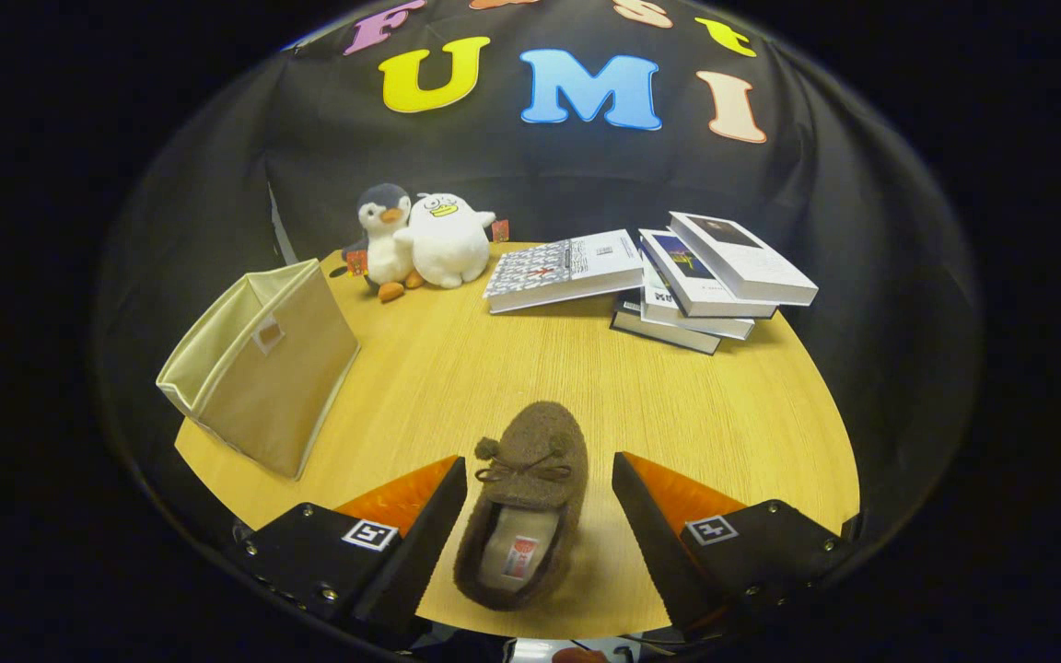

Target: Open the storage box then place both shoes into the box .Put the left shoe in first, then the right shoe, with the right side of both shoes facing outward in a uniform manner.

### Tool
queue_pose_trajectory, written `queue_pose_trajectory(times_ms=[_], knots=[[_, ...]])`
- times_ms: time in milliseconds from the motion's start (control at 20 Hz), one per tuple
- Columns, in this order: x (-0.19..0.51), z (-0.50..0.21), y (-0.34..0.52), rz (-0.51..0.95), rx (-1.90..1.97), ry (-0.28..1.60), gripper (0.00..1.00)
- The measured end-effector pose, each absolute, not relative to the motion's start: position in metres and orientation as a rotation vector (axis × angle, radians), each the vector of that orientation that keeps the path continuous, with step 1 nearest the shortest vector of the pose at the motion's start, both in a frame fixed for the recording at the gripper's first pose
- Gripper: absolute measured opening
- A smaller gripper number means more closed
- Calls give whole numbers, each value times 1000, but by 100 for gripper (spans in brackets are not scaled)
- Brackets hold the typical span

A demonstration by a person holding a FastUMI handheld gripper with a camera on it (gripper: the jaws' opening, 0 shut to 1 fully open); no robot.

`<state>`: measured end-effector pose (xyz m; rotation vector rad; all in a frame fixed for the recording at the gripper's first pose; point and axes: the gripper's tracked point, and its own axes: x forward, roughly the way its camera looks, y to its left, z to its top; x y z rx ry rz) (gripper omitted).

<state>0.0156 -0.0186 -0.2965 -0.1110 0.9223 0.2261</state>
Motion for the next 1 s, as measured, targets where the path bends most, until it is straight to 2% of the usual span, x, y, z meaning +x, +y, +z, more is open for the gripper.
queue_pose_trajectory(times_ms=[500, 600, 650, 750, 850, 950, 1000], knots=[[-2, -360, -46, 228, -159, 1066, 98], [-2, -368, -48, 225, -148, 1092, 95], [-1, -371, -49, 218, -146, 1095, 84], [-4, -376, -44, 226, -111, 1119, 48], [-3, -379, -45, 205, -112, 1126, 45], [-1, -377, -45, 186, -103, 1124, 7], [-2, -379, -44, 185, -113, 1131, 7]])
